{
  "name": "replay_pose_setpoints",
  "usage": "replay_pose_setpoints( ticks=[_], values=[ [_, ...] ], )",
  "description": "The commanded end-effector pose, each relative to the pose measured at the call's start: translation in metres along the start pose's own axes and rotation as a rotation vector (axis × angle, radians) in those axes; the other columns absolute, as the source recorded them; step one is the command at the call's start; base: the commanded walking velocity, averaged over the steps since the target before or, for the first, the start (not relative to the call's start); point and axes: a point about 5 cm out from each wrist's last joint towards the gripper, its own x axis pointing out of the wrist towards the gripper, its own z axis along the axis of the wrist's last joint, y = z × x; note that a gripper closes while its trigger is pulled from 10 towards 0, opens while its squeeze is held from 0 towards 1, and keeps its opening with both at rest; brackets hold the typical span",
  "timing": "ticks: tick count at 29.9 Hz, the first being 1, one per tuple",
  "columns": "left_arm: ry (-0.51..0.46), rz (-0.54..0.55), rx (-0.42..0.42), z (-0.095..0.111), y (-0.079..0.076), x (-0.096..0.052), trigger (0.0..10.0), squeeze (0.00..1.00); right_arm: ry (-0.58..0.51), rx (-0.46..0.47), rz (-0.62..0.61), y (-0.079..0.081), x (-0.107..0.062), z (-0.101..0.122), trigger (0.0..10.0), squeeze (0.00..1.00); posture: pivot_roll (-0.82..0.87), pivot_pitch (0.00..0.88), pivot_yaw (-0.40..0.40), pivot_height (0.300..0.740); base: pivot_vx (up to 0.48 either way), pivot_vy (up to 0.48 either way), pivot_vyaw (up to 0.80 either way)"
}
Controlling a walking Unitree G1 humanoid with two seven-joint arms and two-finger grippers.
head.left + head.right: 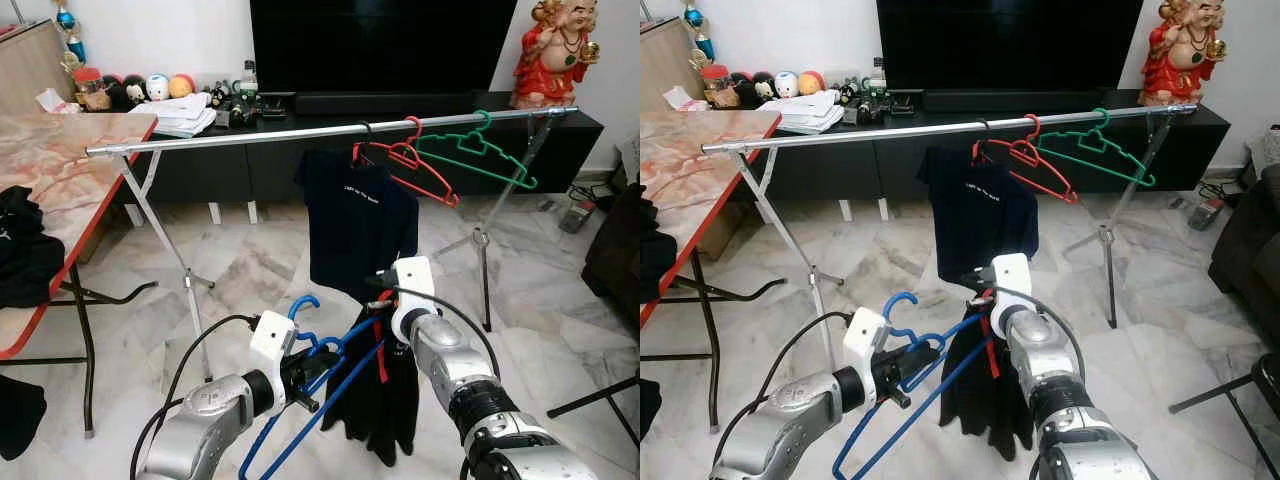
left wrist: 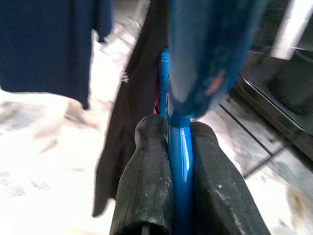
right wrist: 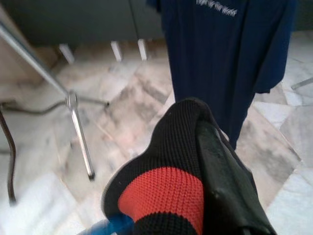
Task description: Hang hanger
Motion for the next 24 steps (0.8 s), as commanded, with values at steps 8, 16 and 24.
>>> replay_pose_setpoints(
  ticks=[8, 16, 24],
  values=[
    [-0.034, 0.042, -0.002, 0.007, 0.007, 0.002, 10.0, 0.0, -0.036, 0.009, 0.063, 0.005, -0.009, 0.003, 10.0, 0.0, 0.07, 0.021, 0.004, 0.74, 0.0, 0.0, 0.0],
    [-0.059, -0.089, -0.038, 0.009, -0.007, 0.002, 10.0, 0.0, -0.05, -0.196, 0.184, 0.009, -0.016, 0.009, 10.0, 0.0, 0.08, 0.006, 0.004, 0.74, 0.0, 0.0, 0.0],
    [-0.056, -0.007, -0.014, 0.009, 0.001, 0.004, 10.0, 0.0, -0.091, -0.158, 0.206, 0.018, -0.022, 0.026, 10.0, 0.0, 0.08, 0.003, 0.006, 0.74, 0.0, 0.0, 0.0]
  ],
)
